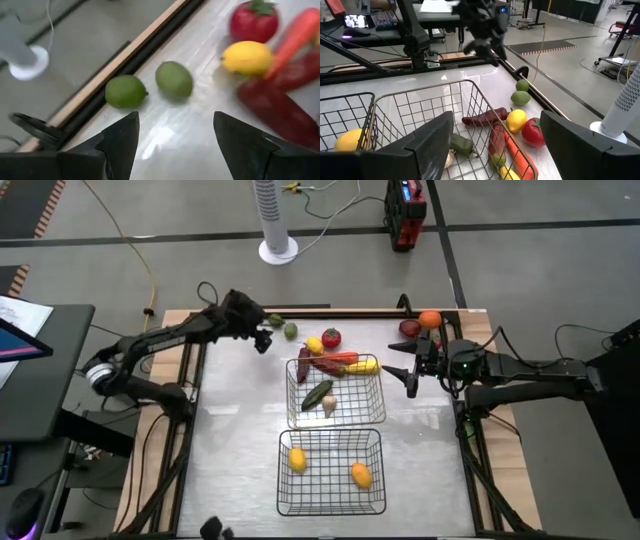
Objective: Sort produce into baskets
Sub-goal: Put the lime into the bottom wire basket
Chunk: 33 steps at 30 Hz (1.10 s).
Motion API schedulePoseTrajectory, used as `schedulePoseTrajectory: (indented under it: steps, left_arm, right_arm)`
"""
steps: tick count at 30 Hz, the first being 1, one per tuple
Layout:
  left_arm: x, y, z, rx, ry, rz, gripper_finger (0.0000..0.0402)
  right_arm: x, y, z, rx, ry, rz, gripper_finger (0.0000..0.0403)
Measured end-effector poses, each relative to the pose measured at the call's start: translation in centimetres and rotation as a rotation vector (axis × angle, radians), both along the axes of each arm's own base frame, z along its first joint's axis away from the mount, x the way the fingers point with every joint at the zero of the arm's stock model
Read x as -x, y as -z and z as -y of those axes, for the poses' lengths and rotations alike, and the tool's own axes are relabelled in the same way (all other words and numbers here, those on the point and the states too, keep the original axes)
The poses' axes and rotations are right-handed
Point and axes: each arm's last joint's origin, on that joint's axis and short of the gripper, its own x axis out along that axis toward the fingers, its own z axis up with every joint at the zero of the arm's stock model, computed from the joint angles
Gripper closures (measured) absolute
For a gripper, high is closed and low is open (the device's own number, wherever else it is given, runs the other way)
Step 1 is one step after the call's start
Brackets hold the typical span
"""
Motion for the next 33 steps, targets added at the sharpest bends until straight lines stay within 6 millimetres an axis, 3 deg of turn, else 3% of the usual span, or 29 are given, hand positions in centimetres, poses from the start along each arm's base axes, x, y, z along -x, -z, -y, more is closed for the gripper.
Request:
schedulePoseTrajectory:
  steps: [8, 15, 23, 33]
  left_arm:
    - [-1.8, 2.3, -5.4, 0.104, -0.154, -0.017, 0.0159]
    - [-3.6, 3.5, -7.9, 0.110, -0.205, -0.044, 0.0133]
    - [-4.1, 5.8, -8.8, 0.112, -0.241, -0.122, 0.0071]
    - [-4.3, 6.3, -8.7, 0.111, -0.212, -0.144, 0.0069]
  right_arm:
    - [0.0, 0.1, 0.0, 0.002, -0.001, -0.010, 0.0079]
    - [0.1, 0.4, 0.0, -0.002, -0.001, -0.043, 0.0079]
    - [0.1, 0.6, 0.0, -0.028, 0.005, -0.055, 0.0078]
    - [0.2, 0.6, 0.0, -0.028, 0.005, -0.057, 0.0078]
